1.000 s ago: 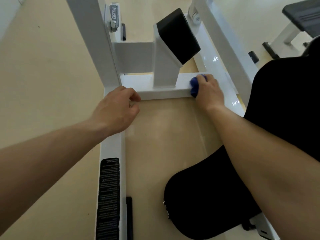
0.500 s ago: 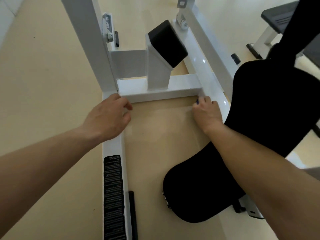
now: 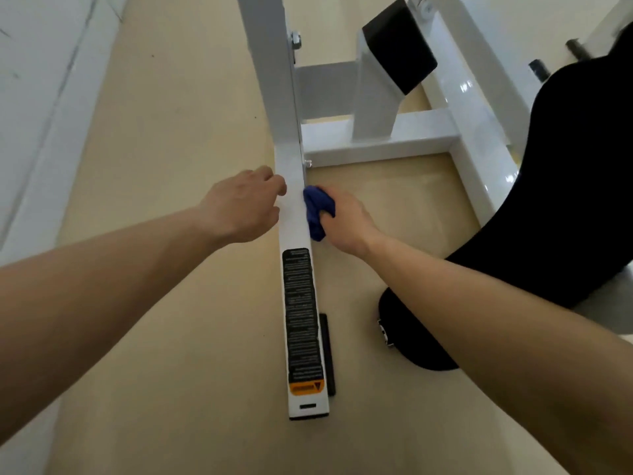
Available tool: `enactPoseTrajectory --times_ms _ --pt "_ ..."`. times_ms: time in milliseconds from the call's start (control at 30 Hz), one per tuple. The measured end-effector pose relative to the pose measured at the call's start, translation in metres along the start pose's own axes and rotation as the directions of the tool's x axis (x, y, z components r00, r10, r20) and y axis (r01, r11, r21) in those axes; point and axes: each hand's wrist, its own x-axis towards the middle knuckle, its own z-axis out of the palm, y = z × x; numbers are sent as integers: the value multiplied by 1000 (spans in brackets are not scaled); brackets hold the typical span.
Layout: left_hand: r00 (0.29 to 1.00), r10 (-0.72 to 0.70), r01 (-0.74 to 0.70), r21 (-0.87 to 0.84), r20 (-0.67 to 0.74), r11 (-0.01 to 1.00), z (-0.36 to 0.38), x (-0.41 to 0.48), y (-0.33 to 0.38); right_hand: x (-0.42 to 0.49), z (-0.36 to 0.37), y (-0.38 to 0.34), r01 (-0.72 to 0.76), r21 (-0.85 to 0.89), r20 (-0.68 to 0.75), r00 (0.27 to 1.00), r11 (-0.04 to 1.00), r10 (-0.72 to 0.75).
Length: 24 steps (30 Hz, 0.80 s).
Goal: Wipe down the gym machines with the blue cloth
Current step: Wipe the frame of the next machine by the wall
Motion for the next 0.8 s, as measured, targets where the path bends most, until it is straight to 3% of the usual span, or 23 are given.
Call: enactPoseTrajectory --times_ms 100,333,533,633,800 --pt "997 34 -38 50 72 998 10 -21 -6 -10 14 10 -61 45 -42 997 997 63" --pt "979 156 -166 67 133 984 10 -40 4 -63 32 52 -70 -57 109 991 996 76" --pt "990 127 -129 36 69 991 4 -27 15 -8 13 15 -24 -11 -18 1000 1000 23" --pt "995 85 -87 29 52 996 4 -16 9 1 9 13 27 -124 34 999 992 -23" --pt "997 -67 73 -161 39 984 13 -14 5 -6 5 34 69 -368 203 979 927 8"
